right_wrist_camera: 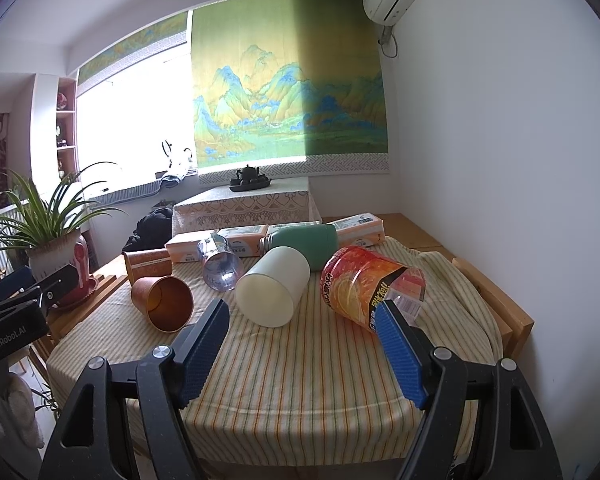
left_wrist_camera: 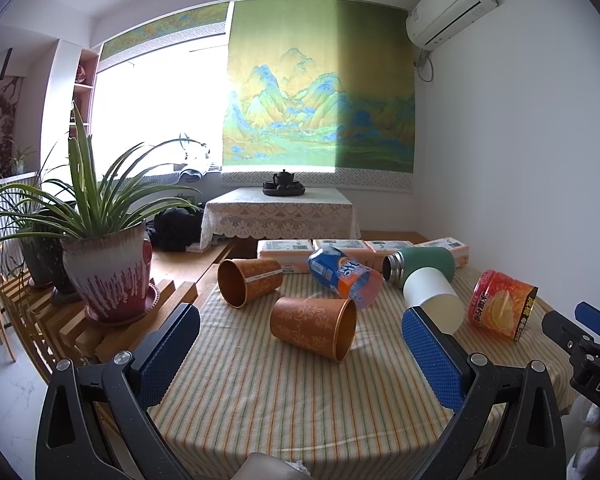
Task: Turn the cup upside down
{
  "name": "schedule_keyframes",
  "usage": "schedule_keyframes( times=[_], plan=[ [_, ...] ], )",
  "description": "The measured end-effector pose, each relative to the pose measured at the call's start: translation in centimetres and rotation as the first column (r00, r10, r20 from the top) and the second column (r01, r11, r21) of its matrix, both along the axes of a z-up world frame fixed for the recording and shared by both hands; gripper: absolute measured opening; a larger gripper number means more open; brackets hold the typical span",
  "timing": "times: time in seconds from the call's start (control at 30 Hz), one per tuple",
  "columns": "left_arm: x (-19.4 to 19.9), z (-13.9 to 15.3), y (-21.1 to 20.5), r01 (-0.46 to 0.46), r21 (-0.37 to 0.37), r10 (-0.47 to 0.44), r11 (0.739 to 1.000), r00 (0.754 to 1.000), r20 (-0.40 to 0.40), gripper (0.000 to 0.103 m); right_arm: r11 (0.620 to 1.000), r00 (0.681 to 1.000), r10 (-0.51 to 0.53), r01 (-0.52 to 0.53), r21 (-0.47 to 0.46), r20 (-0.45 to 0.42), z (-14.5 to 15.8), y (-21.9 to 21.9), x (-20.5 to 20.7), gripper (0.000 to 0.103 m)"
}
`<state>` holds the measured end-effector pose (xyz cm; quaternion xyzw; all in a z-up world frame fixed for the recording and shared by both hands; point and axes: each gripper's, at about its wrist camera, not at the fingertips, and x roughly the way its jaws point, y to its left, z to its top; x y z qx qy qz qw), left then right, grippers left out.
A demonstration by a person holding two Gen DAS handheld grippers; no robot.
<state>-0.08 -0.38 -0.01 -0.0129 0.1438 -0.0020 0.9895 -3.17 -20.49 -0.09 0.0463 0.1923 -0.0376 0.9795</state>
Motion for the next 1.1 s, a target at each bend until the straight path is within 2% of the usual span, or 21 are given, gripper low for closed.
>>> schedule_keyframes(
  times=[1.1],
  plan=[
    [0.62, -0.10, -0.40, 0.017, 0.009, -0.017, 1.000, 1.000, -0.012, 0.103, 1.000, 1.000, 0.010, -0.010, 0.012, -0.018, -0.17, -0.31, 0.56, 0.073]
  ],
)
